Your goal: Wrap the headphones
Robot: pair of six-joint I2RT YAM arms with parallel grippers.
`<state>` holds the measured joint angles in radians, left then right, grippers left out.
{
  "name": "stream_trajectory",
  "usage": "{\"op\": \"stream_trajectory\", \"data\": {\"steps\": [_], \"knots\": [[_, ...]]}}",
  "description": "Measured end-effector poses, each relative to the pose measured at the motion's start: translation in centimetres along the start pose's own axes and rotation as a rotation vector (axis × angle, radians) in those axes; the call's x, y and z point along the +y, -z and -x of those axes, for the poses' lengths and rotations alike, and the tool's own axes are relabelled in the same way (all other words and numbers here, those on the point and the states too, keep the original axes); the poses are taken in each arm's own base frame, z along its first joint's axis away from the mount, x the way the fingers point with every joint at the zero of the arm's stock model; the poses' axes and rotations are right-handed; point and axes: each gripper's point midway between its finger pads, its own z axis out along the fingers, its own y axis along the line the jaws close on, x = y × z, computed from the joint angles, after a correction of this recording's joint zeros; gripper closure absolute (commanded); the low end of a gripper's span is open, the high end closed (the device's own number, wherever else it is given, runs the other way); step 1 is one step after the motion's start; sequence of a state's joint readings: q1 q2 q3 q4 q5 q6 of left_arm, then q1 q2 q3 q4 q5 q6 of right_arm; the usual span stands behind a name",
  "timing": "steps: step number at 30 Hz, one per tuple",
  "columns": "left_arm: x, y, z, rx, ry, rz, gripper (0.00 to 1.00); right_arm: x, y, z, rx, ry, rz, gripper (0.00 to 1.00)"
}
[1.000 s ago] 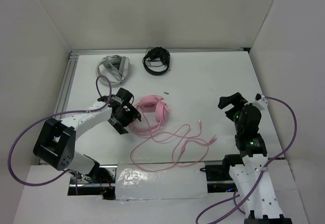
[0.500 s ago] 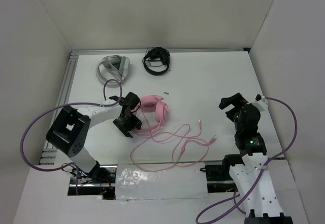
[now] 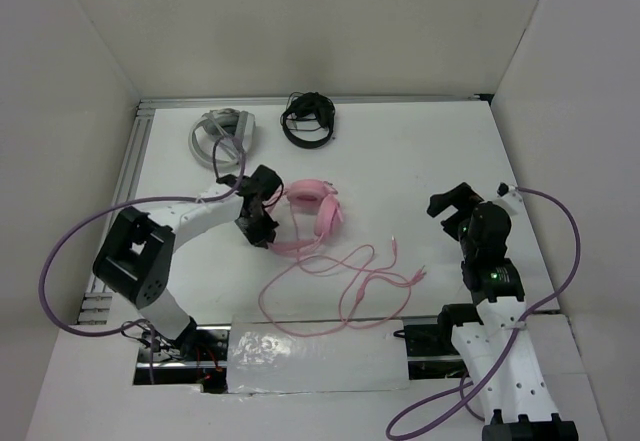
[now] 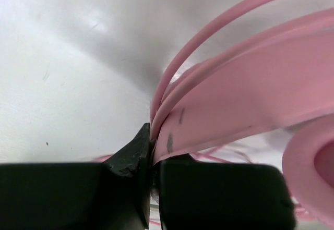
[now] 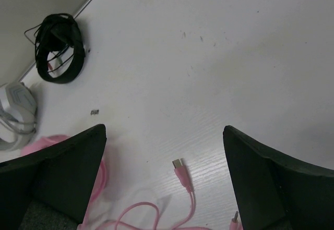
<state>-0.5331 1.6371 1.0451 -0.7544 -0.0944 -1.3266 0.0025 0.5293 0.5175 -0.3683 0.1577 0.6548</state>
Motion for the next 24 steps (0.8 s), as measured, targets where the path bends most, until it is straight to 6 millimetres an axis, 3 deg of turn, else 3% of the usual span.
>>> {"op": "stream_trajectory", "data": {"steps": [3,5,9,15,20,24], "knots": [[-2.2,2.6,1.8,-0.086,-0.111,-0.101,1.00,0.9,0.4,-0.4,0.024,0.023,0.056,0.00],[-4.0,5.5,3.2,-0.165,-0.189,-0.208,1.00,1.7,0.9,-0.4,0.029,0.039,0.111,0.00],[-7.1,13.3,5.6,-0.361,-0.341,-0.459,1.00,4.0,2.1,-0.4,0.036,0.073,0.250,0.00],[-10.2,25.4,7.9,-0.639,-0.531,-0.732,1.00,7.5,3.7,-1.6,0.070,0.157,0.473,0.00],[-11.7,32.8,9.0,-0.792,-0.616,-0.840,1.00,11.5,5.7,-4.0,0.108,0.259,0.682,0.00],[-12.6,37.0,9.7,-0.862,-0.646,-0.882,1.00,14.6,6.3,-8.4,0.162,0.388,0.774,0.00]]}}
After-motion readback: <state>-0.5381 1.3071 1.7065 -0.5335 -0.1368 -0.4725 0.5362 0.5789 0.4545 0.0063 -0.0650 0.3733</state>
